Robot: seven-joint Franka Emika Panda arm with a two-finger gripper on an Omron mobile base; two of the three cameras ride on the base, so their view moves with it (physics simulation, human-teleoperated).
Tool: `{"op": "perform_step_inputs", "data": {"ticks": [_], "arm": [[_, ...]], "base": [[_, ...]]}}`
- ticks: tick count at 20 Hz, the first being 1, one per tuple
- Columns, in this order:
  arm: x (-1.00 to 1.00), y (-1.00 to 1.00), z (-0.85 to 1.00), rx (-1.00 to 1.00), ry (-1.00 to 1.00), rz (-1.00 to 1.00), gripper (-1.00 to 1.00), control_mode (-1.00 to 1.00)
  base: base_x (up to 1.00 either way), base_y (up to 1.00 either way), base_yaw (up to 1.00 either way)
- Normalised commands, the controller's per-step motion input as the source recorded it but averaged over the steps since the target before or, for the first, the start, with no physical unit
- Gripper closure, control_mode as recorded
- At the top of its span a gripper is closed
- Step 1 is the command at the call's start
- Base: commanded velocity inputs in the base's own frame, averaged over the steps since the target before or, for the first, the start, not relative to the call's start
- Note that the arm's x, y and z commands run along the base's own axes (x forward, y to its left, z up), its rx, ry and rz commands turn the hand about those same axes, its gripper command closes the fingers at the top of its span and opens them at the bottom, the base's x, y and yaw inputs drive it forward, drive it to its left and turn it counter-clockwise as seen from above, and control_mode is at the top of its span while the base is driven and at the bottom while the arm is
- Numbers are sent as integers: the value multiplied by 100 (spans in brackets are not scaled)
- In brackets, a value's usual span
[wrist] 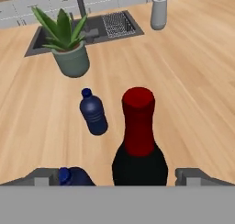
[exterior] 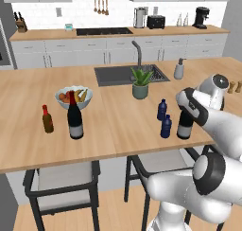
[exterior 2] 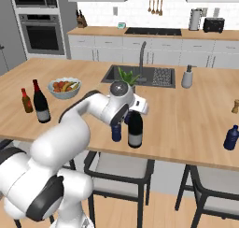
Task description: Move the plastic bottles in the middle to the plastics group, and the glass bottles in the middle to the glass group.
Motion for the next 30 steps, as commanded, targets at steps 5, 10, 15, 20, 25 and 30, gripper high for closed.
{"op": "perform_step_inputs", "data": {"ticks": [5, 10, 15, 20, 25, 30], "arm": [[20, -23, -17, 0, 0, -4, -100, -100], [20, -22, -23, -1, 0, -6, -100, -100], [20, -10, -20, 0, 0, -1, -100, -100], [7, 0, -17, 0, 0, 0, -100, -100], [1, 0, -14, -1, -1, 0, 100, -100], [4, 0, -5, 0, -5, 2, 100, -100]], "base": [[0, 0, 0], [0, 0, 0], [0, 0, 0], [0, 0, 0], [0, 0, 0], [0, 0, 0]]}}
